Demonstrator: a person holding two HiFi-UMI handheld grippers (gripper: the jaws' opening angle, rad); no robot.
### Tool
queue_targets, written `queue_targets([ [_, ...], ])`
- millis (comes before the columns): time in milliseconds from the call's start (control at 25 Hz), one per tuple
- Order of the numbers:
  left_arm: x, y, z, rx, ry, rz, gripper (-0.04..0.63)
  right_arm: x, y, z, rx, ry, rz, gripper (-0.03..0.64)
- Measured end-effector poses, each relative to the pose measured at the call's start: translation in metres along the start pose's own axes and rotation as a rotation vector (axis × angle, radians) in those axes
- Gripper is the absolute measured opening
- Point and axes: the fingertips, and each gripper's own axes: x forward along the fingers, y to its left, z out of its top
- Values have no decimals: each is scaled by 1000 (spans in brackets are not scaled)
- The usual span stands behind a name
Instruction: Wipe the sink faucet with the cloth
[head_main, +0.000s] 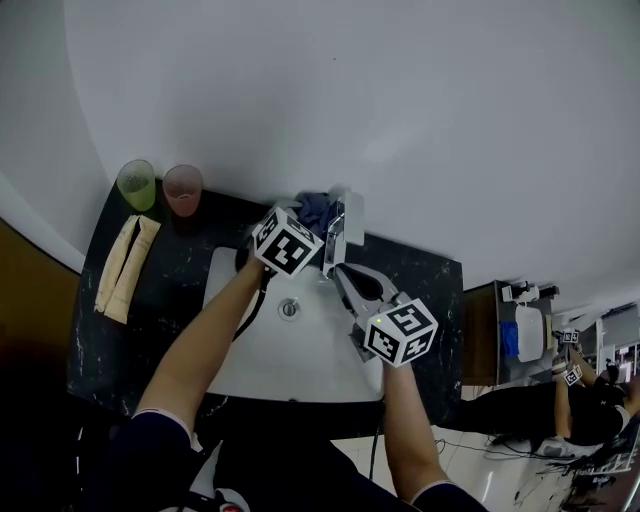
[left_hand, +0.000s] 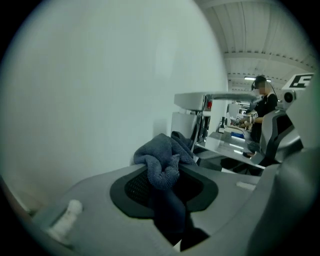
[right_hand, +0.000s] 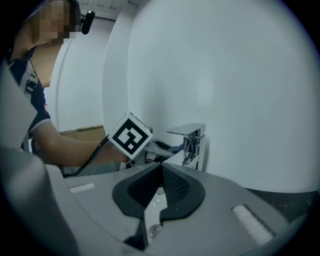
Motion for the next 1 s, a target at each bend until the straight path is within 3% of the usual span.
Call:
queue_targets([
  [240,10,-11,-40,17,167,-67,115,0,0,0,4,-3,7,5],
  [440,9,-18,-51,13,200,-101,115,0,0,0,9,-6,12,5],
  [680,-3,-7,-24,-30,83,-88,114,0,0,0,13,-9,15,5],
  [1000,-34,-13,39,-60,-127,-167,114,-1,-1,1,18,-17,16,5],
])
